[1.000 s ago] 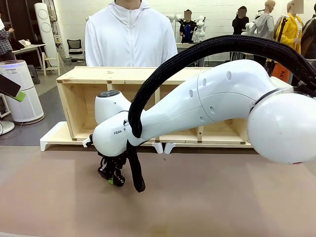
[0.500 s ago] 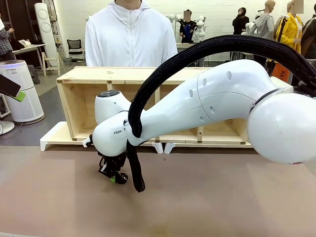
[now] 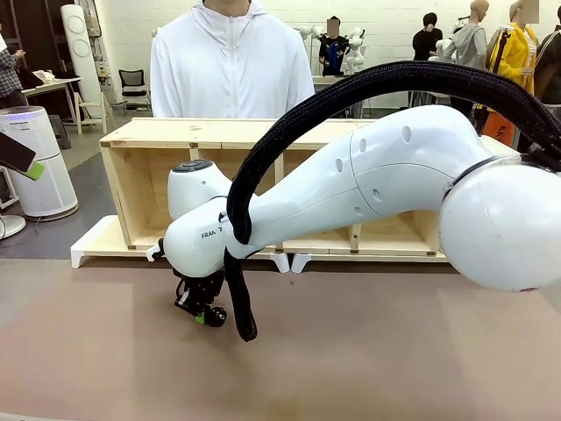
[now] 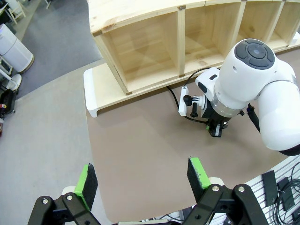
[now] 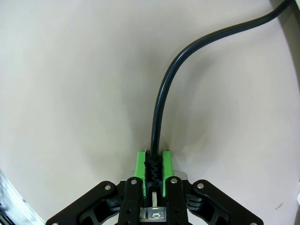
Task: Perform cable management.
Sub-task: Pull the grasped Power Cable to the location of the Power Strip.
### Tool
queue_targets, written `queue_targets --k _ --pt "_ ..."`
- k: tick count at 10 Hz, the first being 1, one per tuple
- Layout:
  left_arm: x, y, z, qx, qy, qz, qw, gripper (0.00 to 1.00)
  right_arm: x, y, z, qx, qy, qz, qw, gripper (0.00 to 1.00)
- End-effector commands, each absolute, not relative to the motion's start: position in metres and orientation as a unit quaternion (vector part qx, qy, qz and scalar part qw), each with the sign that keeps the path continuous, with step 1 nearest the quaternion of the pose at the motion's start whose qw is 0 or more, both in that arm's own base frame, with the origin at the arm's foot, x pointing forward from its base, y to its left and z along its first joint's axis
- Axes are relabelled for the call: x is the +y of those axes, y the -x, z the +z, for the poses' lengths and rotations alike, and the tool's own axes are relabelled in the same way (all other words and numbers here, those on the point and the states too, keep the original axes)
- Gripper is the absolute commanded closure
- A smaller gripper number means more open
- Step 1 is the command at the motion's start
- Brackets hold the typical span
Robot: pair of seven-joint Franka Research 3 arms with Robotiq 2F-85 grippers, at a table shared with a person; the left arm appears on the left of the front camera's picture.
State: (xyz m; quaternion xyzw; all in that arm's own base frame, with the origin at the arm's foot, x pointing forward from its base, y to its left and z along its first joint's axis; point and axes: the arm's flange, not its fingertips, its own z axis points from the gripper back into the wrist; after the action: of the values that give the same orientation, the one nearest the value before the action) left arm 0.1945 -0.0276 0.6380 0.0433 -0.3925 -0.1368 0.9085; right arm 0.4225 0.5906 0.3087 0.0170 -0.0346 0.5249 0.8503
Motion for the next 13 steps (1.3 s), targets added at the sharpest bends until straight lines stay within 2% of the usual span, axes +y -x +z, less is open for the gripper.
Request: queue_targets --k 1,8,9,13 --pt "-0.028 -0.196 0.639 -0.397 -0.044 -0.136 0.906 0.00 0.590 -0.422 0.309 -0.035 -0.017 0.525 0.850 1.00" --pt "-0.028 -0.196 0.639 -0.397 -0.044 -0.136 0.906 0.00 0.590 -0.422 0.309 -0.035 -0.017 0.525 0.850 1.00" --pt "-0.028 -0.196 0.639 -0.397 -0.044 -0.136 0.906 0.00 0.591 -0.422 0.309 -0.035 -0.017 0.525 0.850 0.83" --pt "-0.028 -0.196 0.639 -0.397 -0.044 -0.136 0.906 0.00 0.557 -0.380 0.316 0.003 -0.024 0.533 0.846 0.83"
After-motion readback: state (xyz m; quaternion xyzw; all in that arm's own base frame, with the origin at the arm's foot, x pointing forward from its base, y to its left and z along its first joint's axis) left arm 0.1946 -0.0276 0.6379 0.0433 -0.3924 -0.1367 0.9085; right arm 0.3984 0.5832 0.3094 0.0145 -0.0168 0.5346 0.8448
